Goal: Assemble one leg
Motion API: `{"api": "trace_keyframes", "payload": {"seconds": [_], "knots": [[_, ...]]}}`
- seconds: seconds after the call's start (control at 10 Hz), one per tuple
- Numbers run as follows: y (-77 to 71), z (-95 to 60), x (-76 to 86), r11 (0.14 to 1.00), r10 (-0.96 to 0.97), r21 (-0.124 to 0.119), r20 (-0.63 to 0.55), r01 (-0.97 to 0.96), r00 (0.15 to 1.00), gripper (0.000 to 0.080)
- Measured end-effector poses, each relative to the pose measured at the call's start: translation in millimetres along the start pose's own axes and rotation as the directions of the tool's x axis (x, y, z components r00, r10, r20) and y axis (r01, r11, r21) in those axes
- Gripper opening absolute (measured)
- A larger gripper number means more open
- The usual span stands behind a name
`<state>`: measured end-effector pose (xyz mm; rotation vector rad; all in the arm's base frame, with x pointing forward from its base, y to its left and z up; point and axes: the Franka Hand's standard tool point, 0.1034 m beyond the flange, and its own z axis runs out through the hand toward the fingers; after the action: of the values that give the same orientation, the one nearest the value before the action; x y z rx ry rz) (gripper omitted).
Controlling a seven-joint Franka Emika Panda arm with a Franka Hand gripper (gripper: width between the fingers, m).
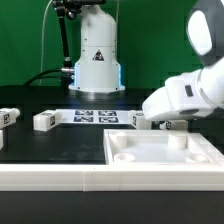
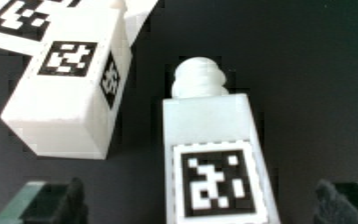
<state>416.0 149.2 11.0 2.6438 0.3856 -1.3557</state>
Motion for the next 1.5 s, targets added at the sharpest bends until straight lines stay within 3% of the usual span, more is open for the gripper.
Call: {"api": "trace_keyframes", "payload": {"seconds": [0.1, 0.3, 0.4, 0.5, 0.9, 1.0, 1.3, 1.4, 1.5], "knots": [[-0.7, -2.0, 3.1, 1.000, 0.000, 0.001, -0.013, 0.000, 1.000, 0.0648], [-0.5, -1.5, 2.8, 1.000, 0.000, 0.001, -0.012, 0.000, 1.000, 0.0394], [-0.5, -1.6, 2.6, 1.000, 0.000, 0.001, -0.011, 0.000, 1.000, 0.0394], [-0.5, -1.6, 2.7, 1.000, 0.000, 0.001, -0.011, 0.000, 1.000, 0.0289], [0.3, -3.4, 0.2, 1.000, -0.011, 0.006, -0.007, 0.011, 1.000, 0.0289], [3.3, -13.5, -9.9, 0.999, -0.026, 0.026, -0.006, 0.026, 1.000, 0.0289], [13.9, -56.4, -53.1, 1.000, -0.010, 0.023, -0.014, 0.010, 1.000, 0.0290], [16.0, -67.1, -59.7, 1.000, -0.011, 0.022, -0.038, 0.012, 0.999, 0.0290], [16.2, -67.4, -60.6, 1.000, -0.019, 0.018, -0.056, 0.020, 0.998, 0.0290]]}}
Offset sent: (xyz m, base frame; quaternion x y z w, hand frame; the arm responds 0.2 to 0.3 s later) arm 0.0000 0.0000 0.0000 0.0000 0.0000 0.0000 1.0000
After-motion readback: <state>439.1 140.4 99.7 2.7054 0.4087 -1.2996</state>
